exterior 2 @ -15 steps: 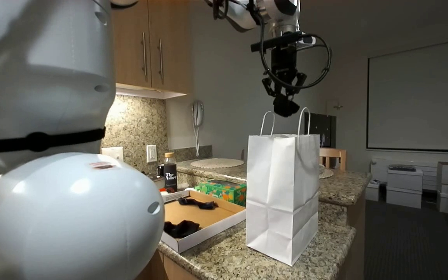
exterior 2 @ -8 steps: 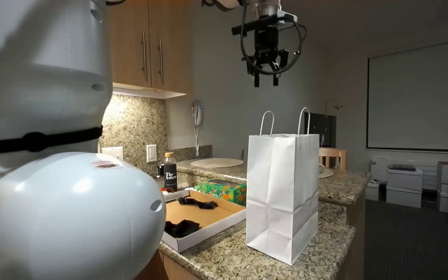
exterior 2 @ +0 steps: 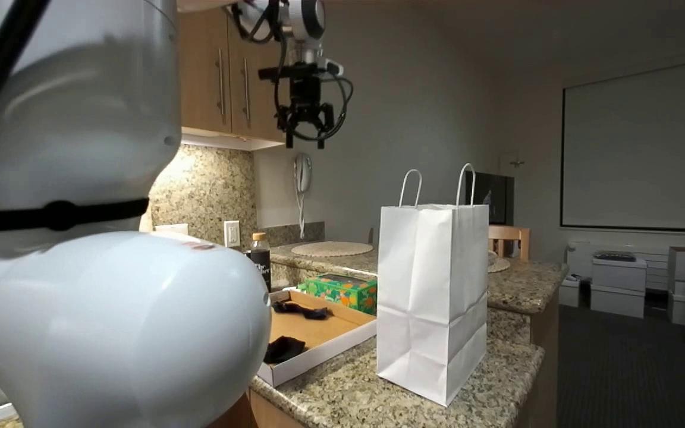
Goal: Put the black socks in the white bag
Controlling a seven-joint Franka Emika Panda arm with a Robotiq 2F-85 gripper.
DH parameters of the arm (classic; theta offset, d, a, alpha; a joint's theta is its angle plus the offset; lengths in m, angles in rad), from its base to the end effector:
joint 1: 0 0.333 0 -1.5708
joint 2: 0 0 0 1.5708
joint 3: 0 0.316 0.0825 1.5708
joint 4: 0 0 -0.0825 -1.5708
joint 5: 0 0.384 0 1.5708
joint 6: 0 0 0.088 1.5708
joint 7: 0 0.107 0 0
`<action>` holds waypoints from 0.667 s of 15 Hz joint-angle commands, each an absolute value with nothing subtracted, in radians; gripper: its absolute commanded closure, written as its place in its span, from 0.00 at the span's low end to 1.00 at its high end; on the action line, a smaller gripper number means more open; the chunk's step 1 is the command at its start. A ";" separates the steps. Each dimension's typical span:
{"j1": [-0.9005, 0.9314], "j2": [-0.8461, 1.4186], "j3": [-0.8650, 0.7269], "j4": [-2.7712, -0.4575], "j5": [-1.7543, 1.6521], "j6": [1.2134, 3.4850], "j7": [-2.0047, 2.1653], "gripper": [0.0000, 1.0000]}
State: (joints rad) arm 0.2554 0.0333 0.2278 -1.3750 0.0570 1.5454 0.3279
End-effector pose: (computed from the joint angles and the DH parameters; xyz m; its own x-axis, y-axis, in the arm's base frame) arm 0.4943 0.2632 0.6963 0.9822 0.1527 0.1097 0.1642 -0.9809 -0.1046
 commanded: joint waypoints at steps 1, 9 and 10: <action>0.311 0.194 0.273 -1.348 0.029 1.597 0.350 0.00; 0.447 0.535 0.236 -1.280 0.019 1.756 0.407 0.00; 0.457 0.555 0.228 -1.292 0.029 1.803 0.420 0.00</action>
